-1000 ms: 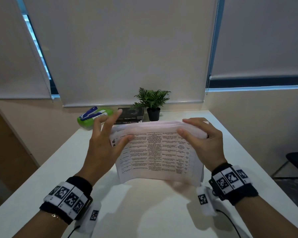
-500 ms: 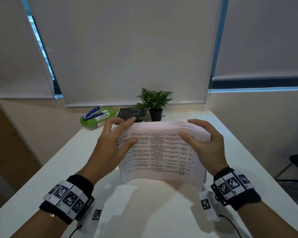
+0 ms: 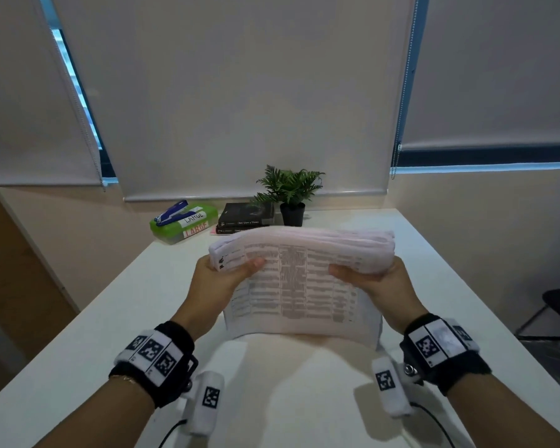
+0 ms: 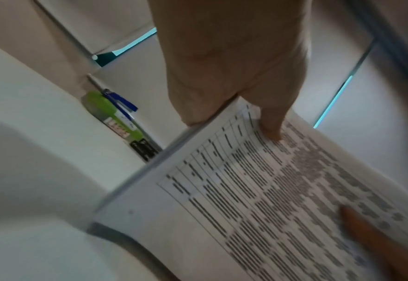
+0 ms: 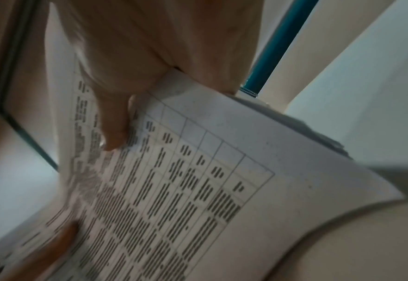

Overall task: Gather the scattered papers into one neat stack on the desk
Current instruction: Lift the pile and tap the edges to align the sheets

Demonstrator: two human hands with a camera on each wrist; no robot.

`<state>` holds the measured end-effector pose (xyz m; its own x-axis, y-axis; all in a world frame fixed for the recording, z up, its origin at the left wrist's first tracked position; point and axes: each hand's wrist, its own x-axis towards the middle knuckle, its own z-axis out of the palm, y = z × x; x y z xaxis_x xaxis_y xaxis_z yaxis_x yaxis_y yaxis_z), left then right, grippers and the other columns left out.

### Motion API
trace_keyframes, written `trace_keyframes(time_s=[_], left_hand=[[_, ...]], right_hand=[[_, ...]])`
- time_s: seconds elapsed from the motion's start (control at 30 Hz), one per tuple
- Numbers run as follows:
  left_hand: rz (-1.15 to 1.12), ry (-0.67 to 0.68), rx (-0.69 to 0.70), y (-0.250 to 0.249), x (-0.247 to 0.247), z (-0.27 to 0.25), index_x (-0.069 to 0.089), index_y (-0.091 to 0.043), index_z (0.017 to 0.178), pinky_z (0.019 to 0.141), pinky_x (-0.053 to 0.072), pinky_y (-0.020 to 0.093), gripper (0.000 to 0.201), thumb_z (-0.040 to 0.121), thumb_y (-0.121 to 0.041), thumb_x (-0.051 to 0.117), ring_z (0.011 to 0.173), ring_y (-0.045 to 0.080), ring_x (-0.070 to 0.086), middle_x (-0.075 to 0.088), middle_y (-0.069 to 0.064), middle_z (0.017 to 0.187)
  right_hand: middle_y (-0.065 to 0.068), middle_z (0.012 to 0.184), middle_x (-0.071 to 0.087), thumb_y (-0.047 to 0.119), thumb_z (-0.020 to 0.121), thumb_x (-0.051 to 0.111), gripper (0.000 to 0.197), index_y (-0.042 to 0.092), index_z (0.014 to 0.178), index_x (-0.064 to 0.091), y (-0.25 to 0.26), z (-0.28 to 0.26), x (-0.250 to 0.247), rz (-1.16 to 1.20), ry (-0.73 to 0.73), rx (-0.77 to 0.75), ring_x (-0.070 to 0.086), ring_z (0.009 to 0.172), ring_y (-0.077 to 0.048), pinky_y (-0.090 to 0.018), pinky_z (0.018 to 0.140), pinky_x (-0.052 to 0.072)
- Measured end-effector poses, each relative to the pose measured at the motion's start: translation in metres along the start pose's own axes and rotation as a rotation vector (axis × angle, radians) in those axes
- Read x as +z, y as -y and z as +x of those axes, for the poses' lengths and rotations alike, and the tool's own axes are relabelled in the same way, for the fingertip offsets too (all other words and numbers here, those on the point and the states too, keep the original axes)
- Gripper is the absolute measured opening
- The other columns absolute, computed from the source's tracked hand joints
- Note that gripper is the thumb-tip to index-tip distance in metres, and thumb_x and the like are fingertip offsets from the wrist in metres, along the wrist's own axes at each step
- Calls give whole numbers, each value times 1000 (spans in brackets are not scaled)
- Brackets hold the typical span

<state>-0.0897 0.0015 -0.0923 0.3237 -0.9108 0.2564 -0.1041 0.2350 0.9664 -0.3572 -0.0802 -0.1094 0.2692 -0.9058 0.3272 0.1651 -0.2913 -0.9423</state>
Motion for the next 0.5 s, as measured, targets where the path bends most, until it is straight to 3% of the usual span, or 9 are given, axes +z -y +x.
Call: trace_keyframes(time_s=[0.13, 0.2, 0.3, 0.43, 0.5], left_hand=[[-76, -127, 121, -6, 13, 8, 78, -29, 102, 69, 66, 27, 20, 88, -16, 85, 84, 11, 81, 84, -7, 97], [-63, -151, 80, -1, 15, 7, 78, -25, 106, 73, 67, 33, 20, 88, -19, 85, 85, 14, 81, 84, -3, 99], [-6, -95, -88, 17, 15, 2, 78, -25, 112, 80, 66, 42, 24, 89, -23, 84, 93, 22, 81, 84, -3, 103], [-18, -150, -88, 21, 16, 3, 78, -27, 111, 72, 65, 33, 22, 90, -26, 84, 87, 17, 81, 84, -6, 101], [-34, -148, -96, 21, 16, 2, 78, -25, 110, 73, 65, 35, 21, 89, -25, 84, 87, 16, 81, 84, -6, 99]], right_hand=[[-6, 101, 82, 1, 78, 87, 34, 8, 110, 79, 13, 5, 2, 76, -115, -95, 80, 93, -22, -37, 77, 65], [-7, 99, 82, 3, 77, 87, 33, 6, 109, 79, 10, 3, 1, 64, -117, -75, 81, 90, -23, -38, 75, 66], [-6, 98, 82, 8, 74, 90, 33, 8, 106, 79, -8, -4, 0, -15, -64, 76, 80, 92, -27, -47, 80, 65], [-6, 98, 83, 9, 74, 91, 32, 8, 104, 81, -11, 0, 2, 8, -126, 68, 80, 90, -25, -46, 80, 65], [-7, 98, 82, 8, 75, 91, 33, 7, 106, 80, -9, 1, 2, 25, -137, 53, 80, 90, -25, -44, 79, 65]])
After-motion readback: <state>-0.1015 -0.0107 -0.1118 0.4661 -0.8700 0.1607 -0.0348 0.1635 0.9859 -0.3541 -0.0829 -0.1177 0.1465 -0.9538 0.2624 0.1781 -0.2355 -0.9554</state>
